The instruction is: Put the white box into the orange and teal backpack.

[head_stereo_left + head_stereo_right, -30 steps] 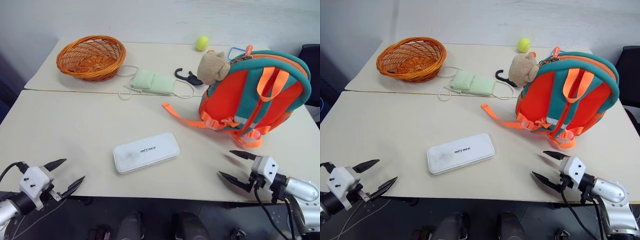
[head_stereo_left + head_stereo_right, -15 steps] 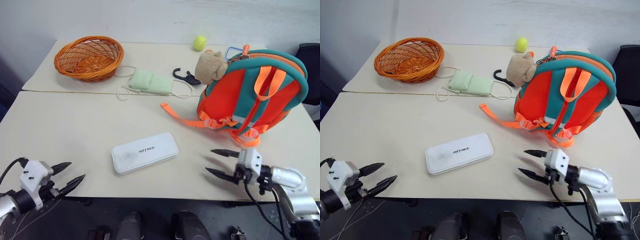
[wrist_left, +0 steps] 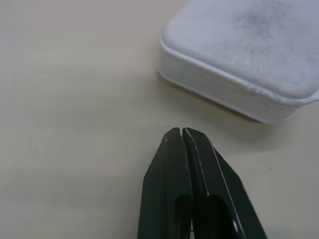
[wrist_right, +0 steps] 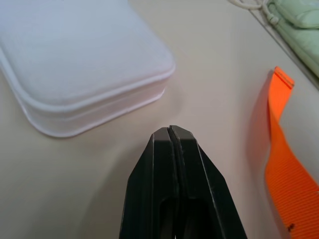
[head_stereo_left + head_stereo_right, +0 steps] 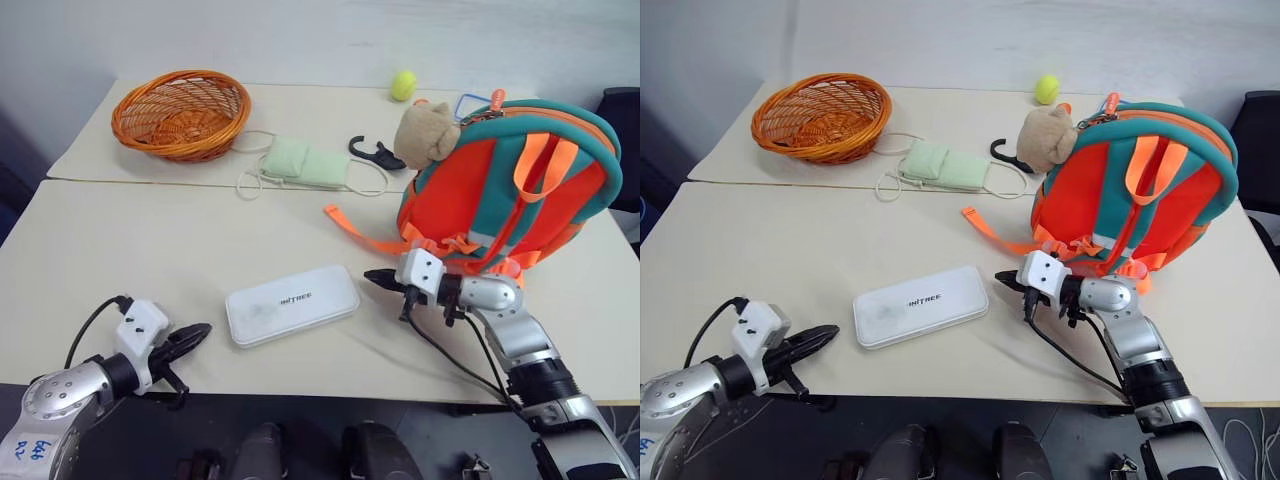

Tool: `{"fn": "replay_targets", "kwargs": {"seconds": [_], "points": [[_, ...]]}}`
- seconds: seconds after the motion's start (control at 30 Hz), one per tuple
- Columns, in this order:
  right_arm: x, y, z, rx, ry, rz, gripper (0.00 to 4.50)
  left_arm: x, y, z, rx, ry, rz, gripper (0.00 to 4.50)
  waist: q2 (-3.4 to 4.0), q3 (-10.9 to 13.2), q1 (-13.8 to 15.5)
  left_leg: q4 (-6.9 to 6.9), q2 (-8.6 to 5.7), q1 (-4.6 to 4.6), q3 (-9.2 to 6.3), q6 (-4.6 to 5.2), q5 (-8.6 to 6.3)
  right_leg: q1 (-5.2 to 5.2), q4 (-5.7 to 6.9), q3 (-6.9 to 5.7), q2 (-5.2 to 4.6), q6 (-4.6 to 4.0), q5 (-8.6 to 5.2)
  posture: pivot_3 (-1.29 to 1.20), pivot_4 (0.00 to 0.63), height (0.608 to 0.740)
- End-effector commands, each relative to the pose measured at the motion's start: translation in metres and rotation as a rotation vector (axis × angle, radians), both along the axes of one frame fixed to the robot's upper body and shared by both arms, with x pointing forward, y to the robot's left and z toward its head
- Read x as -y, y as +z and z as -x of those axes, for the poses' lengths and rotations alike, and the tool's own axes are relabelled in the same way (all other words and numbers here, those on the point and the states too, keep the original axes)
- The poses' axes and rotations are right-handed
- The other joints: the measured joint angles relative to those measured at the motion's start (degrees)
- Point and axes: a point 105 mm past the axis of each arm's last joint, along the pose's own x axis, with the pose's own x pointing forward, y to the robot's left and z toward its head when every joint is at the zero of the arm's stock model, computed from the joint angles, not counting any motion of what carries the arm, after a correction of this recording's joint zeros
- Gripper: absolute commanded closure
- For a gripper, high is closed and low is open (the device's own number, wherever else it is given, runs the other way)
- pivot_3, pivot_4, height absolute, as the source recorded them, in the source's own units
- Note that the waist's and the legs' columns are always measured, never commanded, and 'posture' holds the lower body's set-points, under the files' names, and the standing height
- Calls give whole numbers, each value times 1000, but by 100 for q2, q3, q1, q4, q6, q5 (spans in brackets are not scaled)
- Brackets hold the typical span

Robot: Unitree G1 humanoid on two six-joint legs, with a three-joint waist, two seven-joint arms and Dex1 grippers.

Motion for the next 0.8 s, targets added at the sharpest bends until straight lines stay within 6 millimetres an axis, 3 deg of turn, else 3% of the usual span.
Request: {"fn": "replay_targets", "kwargs": {"seconds": [0.03,0.17,0.33,0.53,0.8], "points": [[-7,8,1,25,45,-11,4500,14,9,-1,15,-67,20,4433,1,0,0,-1,1,0,0,-2,1,-1,0,0,1,0,0,0,150,740],[-10,10,9,-2,84,-31,4500,21,8,-2,6,-103,16,4433,1,1,5,-1,0,-1,0,-2,1,-1,0,1,0,0,0,0,150,740],[-15,10,35,-58,183,-43,4500,24,5,-10,9,-108,14,4433,1,1,33,-1,0,0,-2,-2,1,0,1,-1,0,0,0,0,150,740],[2,0,56,-144,179,-6,4500,42,1,-23,8,-178,21,4433,3,0,42,1,-4,2,-4,3,-1,6,0,-2,-5,0,0,0,150,740],[23,1,62,-158,92,17,4500,53,0,-33,19,-220,29,4433,4,-1,41,1,-5,4,-3,2,-1,8,1,-2,-4,0,0,0,150,740]]}}
